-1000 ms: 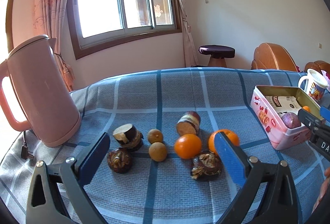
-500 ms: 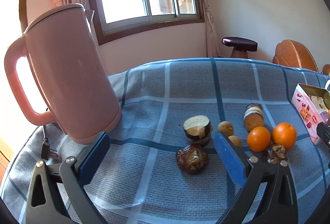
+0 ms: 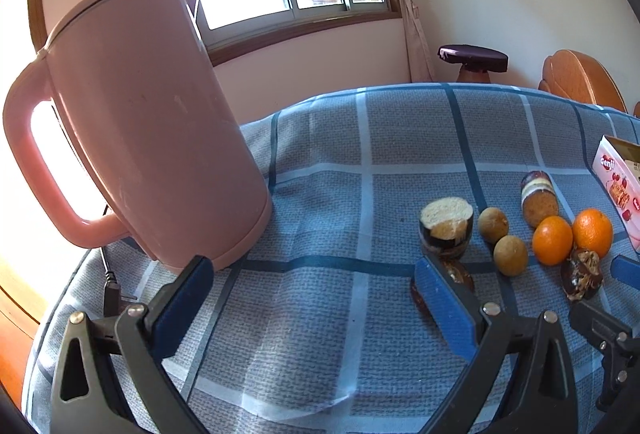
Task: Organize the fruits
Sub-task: 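Grasp a dark brown round fruit with the right tool while the left tool grasps another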
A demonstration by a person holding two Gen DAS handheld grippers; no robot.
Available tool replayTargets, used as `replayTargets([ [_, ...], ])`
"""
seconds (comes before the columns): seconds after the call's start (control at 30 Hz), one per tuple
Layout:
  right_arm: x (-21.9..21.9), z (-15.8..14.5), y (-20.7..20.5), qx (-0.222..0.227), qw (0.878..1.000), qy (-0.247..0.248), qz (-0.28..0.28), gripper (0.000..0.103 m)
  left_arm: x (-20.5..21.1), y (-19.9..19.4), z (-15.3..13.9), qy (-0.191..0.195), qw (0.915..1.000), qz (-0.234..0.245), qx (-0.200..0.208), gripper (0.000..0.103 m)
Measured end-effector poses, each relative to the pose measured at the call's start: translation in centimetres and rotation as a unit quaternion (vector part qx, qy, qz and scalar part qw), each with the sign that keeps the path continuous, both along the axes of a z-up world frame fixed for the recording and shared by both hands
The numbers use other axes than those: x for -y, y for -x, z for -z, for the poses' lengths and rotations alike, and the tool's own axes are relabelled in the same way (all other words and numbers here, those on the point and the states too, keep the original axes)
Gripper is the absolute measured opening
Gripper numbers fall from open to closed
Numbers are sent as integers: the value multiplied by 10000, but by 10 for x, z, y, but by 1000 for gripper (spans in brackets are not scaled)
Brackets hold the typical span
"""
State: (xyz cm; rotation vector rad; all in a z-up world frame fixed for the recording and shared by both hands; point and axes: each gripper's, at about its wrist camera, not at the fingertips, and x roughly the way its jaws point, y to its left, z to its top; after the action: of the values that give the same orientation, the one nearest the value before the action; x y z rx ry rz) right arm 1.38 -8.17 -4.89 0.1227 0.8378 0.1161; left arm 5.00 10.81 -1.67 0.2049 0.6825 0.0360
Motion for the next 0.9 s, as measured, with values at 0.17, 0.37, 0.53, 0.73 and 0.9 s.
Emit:
replayTargets([
  [0.17,3,5,-9,-169,9997,-169,25,75,8,-1,4,-178,9997,92,-102,103],
  [0.37,0,5,-12,-182,9998,-50,-74,49,6,-2,5,-20,9998,120,-179,103],
  [0.53,9,3,-8,-130,9991,-296,-259,46,4,-3,7,5,9997,113,-221,103],
  [0.73,10,-20,25,612,9952,-259,-722,46,4,3,1,234,9989,369,-152,103],
  [0.9,15,-35,47,1084,9896,-331,-888,46,7,5,0,678,9944,749,-296,103],
])
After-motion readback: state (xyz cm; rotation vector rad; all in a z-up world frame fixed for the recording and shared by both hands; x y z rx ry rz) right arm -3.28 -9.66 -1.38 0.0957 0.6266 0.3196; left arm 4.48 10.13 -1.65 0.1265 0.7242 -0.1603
